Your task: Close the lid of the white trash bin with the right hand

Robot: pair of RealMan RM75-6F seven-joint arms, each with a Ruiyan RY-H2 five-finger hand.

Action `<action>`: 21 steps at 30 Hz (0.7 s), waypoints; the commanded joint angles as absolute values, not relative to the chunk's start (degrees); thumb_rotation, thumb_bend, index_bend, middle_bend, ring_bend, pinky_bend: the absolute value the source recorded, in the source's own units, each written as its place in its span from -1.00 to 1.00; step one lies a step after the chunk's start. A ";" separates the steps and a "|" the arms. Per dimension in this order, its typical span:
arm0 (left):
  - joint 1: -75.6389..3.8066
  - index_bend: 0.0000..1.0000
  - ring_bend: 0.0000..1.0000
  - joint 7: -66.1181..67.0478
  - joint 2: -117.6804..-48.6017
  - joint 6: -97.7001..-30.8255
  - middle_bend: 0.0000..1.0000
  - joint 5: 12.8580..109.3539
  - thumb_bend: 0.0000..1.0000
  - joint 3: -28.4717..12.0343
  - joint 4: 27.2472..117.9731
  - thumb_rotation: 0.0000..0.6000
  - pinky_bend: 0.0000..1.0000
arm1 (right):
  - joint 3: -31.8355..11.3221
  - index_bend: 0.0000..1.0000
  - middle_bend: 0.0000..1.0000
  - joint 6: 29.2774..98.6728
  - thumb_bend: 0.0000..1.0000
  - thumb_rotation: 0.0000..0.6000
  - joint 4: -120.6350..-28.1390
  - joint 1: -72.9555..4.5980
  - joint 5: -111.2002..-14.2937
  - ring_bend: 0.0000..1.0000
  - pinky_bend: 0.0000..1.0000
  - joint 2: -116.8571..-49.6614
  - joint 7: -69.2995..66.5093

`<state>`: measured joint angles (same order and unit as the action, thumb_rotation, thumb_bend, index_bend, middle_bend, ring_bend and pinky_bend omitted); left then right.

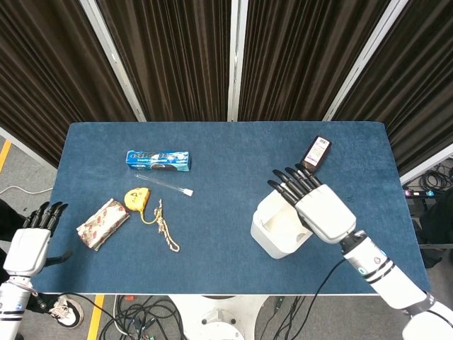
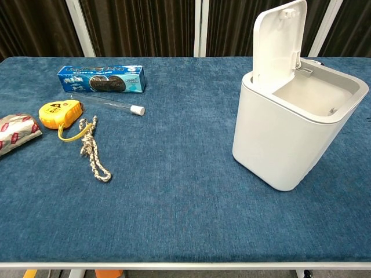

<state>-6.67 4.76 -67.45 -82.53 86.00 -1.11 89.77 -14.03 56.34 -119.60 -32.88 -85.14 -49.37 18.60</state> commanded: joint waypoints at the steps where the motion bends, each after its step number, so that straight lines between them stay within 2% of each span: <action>1: -6.68 -0.82 -0.96 4.52 -67.47 -82.46 -0.84 85.98 -1.00 -1.09 89.57 1.00 -0.69 | -14.94 -1.00 -1.00 52.98 1.00 1.00 -120.56 -35.50 -80.54 -1.00 -1.00 -50.02 20.30; 10: -6.72 -0.82 -0.96 3.90 -67.43 -82.34 -0.84 85.71 -1.00 -1.22 89.21 1.00 -0.69 | -14.50 -1.00 -0.91 48.94 1.00 1.00 -120.29 -39.35 -74.04 -1.00 -1.00 -51.42 20.57; 14: -6.72 -0.82 -0.96 3.78 -67.44 -82.25 -0.84 85.69 -1.00 -1.16 89.07 1.00 -0.69 | -13.77 -1.00 -0.84 47.62 1.00 1.00 -120.17 -40.49 -72.94 -0.99 -0.91 -51.42 20.98; 21: -6.62 -0.82 -0.96 3.86 -67.40 -82.46 -0.84 85.73 -1.00 -1.14 89.15 1.00 -0.69 | -12.50 -1.00 -0.65 47.97 1.00 1.00 -120.29 -41.07 -72.22 -0.82 -0.75 -51.73 21.50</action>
